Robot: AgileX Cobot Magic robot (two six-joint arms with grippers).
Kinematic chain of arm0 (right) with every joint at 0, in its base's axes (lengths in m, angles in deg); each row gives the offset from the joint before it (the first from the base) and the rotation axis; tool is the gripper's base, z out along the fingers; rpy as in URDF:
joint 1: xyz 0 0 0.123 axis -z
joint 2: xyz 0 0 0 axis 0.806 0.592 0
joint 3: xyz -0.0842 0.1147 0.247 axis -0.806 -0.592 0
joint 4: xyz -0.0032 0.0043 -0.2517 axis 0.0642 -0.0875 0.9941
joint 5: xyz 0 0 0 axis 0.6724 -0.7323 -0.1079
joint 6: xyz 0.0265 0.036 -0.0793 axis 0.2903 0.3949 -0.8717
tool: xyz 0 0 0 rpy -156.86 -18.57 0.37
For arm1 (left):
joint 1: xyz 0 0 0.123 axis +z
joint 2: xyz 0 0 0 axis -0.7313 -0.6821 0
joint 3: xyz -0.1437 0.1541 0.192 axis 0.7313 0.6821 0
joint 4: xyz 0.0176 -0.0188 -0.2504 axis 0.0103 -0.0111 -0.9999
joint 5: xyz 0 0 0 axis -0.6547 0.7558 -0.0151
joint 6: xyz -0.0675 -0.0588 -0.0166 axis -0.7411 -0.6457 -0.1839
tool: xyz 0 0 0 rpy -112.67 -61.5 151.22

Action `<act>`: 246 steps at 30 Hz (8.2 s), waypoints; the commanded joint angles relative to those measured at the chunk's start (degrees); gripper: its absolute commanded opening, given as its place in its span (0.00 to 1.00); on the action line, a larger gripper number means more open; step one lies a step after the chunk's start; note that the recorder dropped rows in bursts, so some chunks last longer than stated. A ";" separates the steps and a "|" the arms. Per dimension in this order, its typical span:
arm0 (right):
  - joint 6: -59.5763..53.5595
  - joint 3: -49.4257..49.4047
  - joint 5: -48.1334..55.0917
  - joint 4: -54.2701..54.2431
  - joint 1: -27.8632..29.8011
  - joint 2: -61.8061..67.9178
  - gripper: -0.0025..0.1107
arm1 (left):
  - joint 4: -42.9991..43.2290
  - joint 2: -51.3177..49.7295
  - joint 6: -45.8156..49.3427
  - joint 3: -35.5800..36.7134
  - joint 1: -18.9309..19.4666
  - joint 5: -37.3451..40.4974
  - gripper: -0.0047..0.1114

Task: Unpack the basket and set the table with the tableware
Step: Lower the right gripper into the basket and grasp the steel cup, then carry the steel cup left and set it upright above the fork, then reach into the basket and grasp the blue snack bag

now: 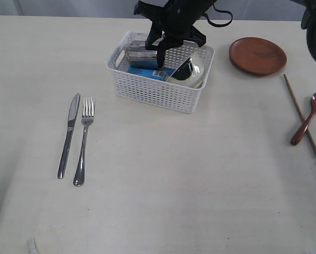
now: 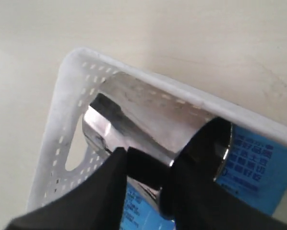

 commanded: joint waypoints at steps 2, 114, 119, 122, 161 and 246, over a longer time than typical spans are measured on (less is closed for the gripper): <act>-5.46 0.26 -1.34 -0.63 -0.71 -0.90 0.02 | -0.26 0.21 0.03 0.16 0.06 -0.63 0.04; -1.77 9.71 16.70 32.31 -2.17 -14.31 0.25 | -0.27 0.21 0.03 0.16 0.06 -0.63 0.04; -2.23 1.69 16.70 30.83 -0.79 -16.19 0.25 | -0.27 0.21 0.03 0.16 0.06 -0.63 0.04; -8.85 0.69 16.70 28.80 -0.79 -16.15 0.25 | -0.27 0.21 0.03 0.16 0.06 -0.63 0.04; 14.32 -6.52 16.70 25.08 -1.05 -11.59 0.25 | -0.27 0.21 0.03 0.16 0.06 -0.63 0.04; 5.20 0.88 9.27 4.90 -1.02 -4.90 0.54 | 0.03 0.21 0.03 0.16 0.06 -0.63 0.04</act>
